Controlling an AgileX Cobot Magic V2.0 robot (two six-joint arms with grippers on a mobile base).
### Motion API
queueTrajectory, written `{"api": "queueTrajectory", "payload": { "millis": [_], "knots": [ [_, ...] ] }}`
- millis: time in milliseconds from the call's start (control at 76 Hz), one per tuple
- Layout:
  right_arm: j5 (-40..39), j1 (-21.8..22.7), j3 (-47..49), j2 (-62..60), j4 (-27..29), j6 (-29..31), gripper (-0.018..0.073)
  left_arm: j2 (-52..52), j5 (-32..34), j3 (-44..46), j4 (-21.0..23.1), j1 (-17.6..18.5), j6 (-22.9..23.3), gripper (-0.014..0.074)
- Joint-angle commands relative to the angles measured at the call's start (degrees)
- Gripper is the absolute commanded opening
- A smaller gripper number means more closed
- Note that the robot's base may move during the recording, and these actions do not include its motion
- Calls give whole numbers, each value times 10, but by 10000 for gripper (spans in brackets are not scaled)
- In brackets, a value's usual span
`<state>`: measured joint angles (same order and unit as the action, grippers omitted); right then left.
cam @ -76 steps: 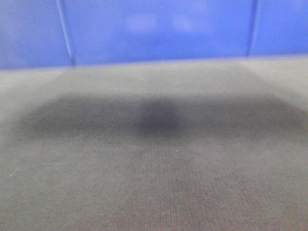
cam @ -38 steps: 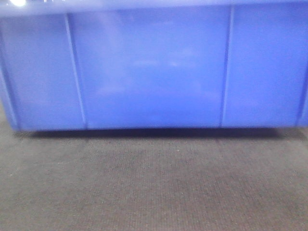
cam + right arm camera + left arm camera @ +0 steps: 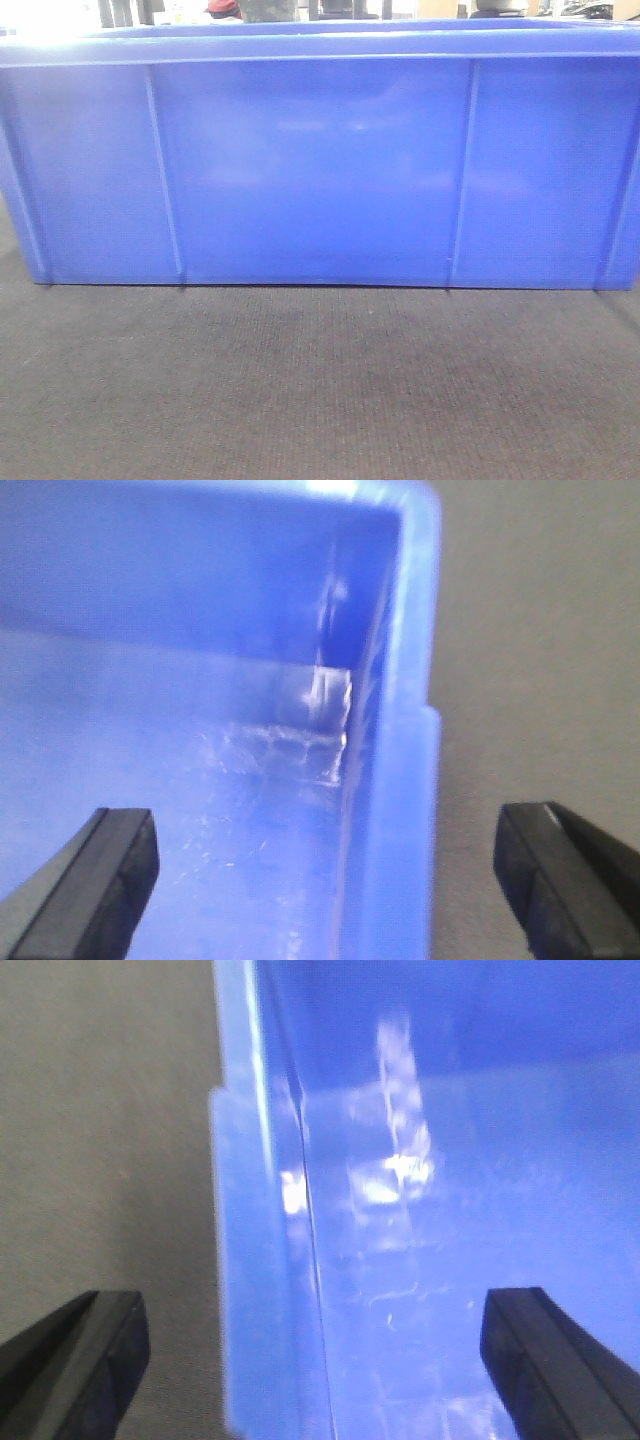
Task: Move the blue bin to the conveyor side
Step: 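Lower the blue bin onto the conveyor belt with both grippers, then open both grippers and release the bin rim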
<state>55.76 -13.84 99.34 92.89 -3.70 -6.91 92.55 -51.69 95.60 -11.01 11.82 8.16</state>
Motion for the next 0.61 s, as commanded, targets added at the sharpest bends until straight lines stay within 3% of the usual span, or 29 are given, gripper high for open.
{"api": "queueTrajectory", "payload": {
  "millis": [0, 79, 184, 408, 461, 592],
  "knots": [
    [13, 2, 5, -50, -5, 4, 568, -58, 1, -1, -16, -1, -2, 547],
    [30, 2, 4, -86, -5, 4, 539, -100, 6, -17, -35, -1, -2, 476],
    [41, 2, -5, -135, -5, 4, 406, -165, 19, -59, -45, -1, -2, 318],
    [16, 2, -98, -241, -5, 4, -29, -299, 91, -206, -46, -1, 0, -13],
    [-1, 2, -137, -269, -5, 4, -93, -329, 117, -244, -46, -1, 9, -29],
    [-69, 2, -254, -343, -5, 4, -88, -415, 189, -362, -46, -1, 55, -17]
  ]
}}
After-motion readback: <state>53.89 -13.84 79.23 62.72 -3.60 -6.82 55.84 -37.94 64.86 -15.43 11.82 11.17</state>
